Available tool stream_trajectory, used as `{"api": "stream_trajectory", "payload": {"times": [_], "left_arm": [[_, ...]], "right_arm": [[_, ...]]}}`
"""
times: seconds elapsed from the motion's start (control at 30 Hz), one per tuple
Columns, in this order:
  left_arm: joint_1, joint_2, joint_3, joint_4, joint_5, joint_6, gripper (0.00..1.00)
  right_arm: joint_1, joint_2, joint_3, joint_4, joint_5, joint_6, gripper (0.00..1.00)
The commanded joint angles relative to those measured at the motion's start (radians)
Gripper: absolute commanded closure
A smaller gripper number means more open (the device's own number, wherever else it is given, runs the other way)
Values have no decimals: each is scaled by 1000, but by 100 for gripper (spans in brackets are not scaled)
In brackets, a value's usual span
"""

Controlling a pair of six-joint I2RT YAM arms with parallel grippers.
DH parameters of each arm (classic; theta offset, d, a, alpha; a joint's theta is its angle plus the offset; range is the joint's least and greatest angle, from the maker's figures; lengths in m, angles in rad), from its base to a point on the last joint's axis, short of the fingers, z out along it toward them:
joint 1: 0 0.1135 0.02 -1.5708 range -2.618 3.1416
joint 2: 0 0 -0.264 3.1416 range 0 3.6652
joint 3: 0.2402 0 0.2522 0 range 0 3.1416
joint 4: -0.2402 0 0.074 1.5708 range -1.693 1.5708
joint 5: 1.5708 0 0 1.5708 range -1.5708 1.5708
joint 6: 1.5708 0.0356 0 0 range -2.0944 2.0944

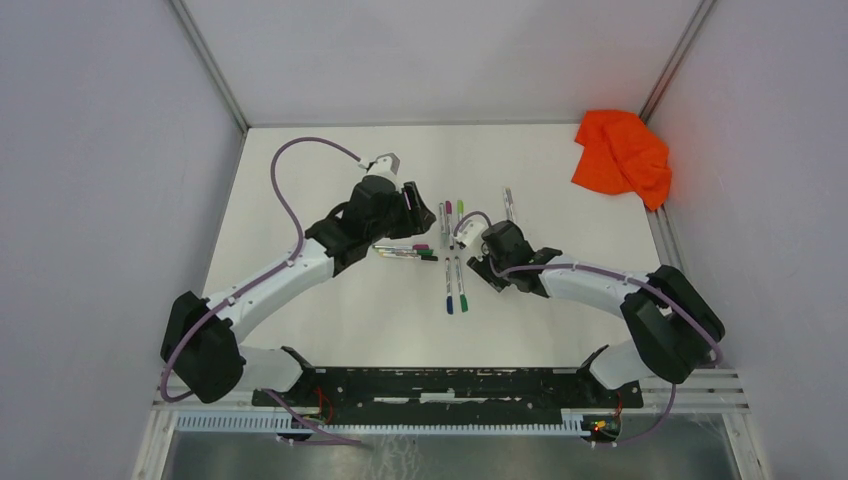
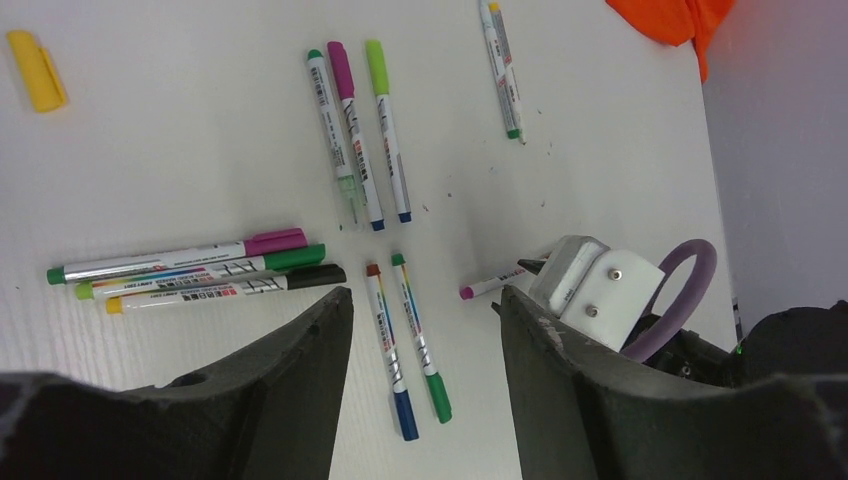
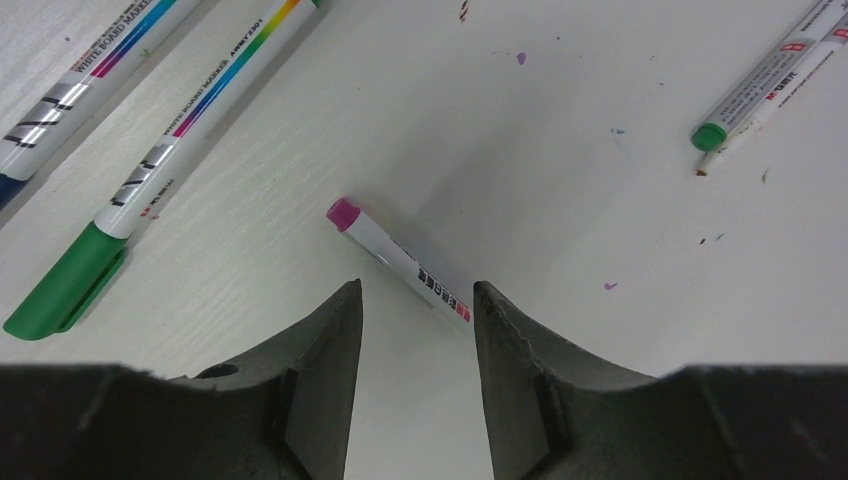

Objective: Open the pen caps

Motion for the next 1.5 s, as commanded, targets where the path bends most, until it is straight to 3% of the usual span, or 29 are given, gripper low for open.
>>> {"api": "stream_trajectory", "payload": {"times": [0.0, 0.33, 0.53, 0.87, 1.47], "left_arm": [[-3, -51, -4, 27, -5, -38, 37], [-4, -69, 16, -1, -18, -28, 35], [-3, -73, 36, -18, -22, -20, 35], [-4, -83, 63, -39, -16, -16, 35], [-4, -77, 107, -104, 6, -4, 35]], "right_arm": [[2, 25, 33, 3, -19, -29, 50], [-3, 89, 57, 6, -45, -58, 49], [-42, 123, 75, -9, -138, -62, 49], [-102, 167, 72, -38, -251, -31, 56], [-128, 183, 20, 26, -253, 67, 100]]}}
